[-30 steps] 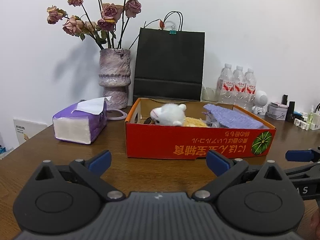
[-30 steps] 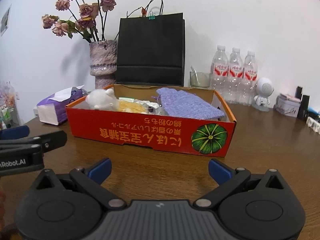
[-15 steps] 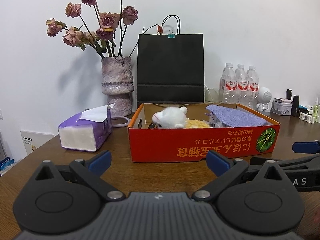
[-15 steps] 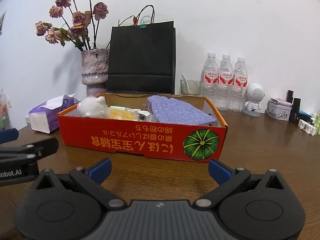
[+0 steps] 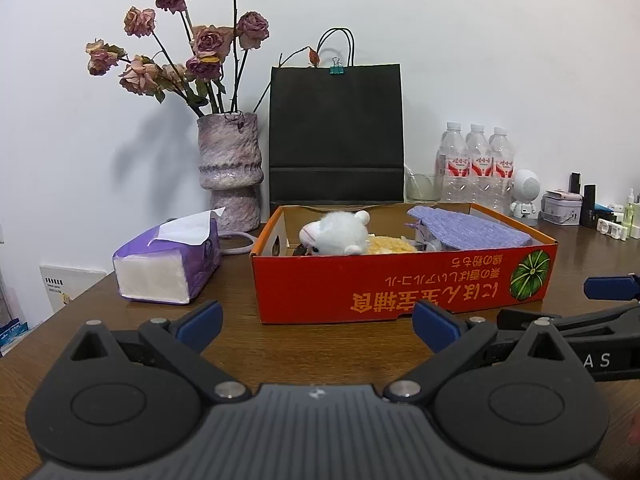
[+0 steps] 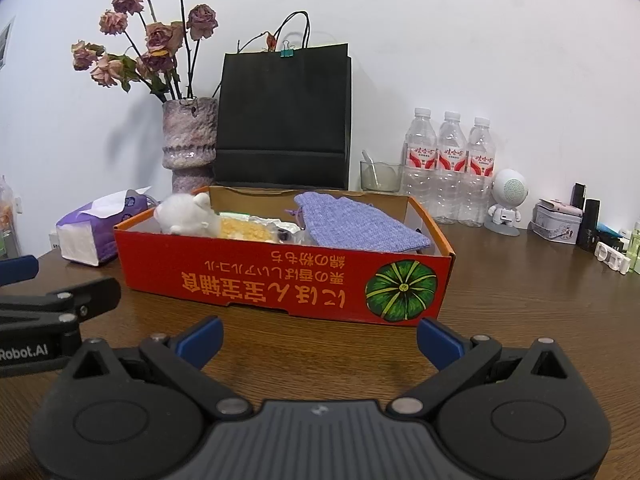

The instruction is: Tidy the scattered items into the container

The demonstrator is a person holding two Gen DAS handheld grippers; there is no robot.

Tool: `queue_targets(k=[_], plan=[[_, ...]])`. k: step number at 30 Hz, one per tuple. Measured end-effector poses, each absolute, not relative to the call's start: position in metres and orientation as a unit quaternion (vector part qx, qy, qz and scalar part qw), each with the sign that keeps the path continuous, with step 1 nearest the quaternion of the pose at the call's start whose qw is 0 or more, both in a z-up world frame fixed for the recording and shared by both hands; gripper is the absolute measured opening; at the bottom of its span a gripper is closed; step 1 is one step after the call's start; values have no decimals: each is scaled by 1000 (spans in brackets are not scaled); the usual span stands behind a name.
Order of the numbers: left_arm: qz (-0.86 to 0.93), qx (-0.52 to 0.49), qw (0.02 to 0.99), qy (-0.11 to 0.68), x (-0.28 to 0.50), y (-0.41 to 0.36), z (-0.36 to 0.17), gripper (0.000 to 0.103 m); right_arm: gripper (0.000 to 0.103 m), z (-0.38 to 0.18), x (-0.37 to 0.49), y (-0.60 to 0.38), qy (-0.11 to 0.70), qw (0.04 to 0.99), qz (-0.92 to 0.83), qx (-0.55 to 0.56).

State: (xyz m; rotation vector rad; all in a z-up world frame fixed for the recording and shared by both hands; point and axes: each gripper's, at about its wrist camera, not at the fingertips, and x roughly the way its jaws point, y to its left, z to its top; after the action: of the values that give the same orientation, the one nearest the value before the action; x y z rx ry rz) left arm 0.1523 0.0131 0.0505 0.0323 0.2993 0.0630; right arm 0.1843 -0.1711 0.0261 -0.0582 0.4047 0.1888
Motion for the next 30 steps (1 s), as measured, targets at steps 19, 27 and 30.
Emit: queue_targets(k=[19, 27, 30], plan=[[28, 14, 988, 151, 152, 14, 51, 103, 103, 26, 185, -171, 200, 975, 93, -29], [27, 13, 988, 151, 153, 15, 51, 103, 103, 26, 184, -171, 200, 975, 93, -29], [27, 13, 988, 151, 153, 15, 51, 103, 103, 26, 185, -171, 200, 975, 93, -29]])
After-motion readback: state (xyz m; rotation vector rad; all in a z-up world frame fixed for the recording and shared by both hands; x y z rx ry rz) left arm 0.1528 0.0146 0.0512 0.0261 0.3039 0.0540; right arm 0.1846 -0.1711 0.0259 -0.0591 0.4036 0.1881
